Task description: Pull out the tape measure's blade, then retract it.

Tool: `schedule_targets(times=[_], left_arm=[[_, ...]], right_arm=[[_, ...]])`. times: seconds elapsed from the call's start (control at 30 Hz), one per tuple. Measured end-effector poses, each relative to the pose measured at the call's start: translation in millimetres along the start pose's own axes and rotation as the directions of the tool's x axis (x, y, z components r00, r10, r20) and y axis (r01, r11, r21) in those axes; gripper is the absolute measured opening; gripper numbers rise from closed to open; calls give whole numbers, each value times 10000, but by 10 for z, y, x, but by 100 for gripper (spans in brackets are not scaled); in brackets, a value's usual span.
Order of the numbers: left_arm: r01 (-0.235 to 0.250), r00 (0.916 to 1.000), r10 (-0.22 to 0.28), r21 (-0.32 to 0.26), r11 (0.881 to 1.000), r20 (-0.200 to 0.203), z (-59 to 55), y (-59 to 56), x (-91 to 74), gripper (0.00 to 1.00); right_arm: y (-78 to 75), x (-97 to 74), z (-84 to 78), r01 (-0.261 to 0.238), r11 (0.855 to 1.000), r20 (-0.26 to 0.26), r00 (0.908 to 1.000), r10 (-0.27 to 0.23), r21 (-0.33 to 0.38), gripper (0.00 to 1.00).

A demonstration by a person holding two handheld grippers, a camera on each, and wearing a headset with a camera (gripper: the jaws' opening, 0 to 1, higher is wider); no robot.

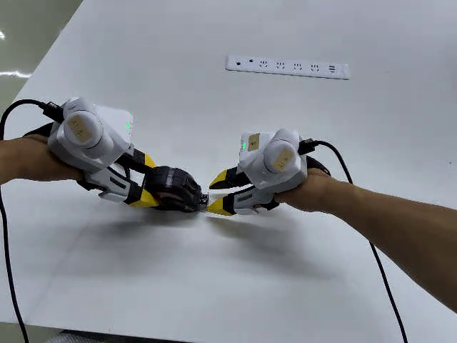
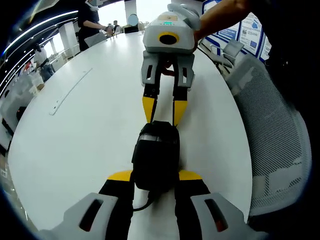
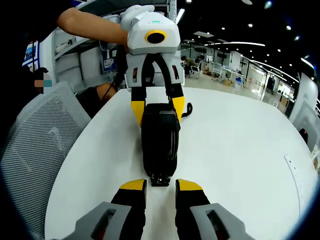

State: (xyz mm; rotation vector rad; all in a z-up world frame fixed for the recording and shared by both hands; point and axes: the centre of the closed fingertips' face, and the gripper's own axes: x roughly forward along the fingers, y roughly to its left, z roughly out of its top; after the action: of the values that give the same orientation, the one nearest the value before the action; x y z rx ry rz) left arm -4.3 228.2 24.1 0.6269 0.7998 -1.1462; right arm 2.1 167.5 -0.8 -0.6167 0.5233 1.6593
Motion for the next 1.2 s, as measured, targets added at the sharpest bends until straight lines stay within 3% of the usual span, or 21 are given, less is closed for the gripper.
schedule_targets(times=[0.17, 0.5, 0.8, 1.2], left_arm=[[12, 10000, -12, 22, 10000, 60, 2, -8, 1, 25], [-5, 9999, 5, -9, 10000, 132, 1, -8, 0, 24], [21, 9999, -19, -100, 9999, 141, 6, -13, -4, 24], [61, 9999, -59, -158, 9999, 103, 2, -10, -8, 23]], right_arm=[[12, 66, -33, -65, 9999, -237, 9997, 62, -124, 17], [15, 122, -40, -7, 10000, -234, 9997, 7, 2, 12], [19, 110, -46, 70, 9970, -260, 9996, -90, -768, 10], [2, 94, -57, 69, 9961, -328, 9994, -99, -884, 9]])
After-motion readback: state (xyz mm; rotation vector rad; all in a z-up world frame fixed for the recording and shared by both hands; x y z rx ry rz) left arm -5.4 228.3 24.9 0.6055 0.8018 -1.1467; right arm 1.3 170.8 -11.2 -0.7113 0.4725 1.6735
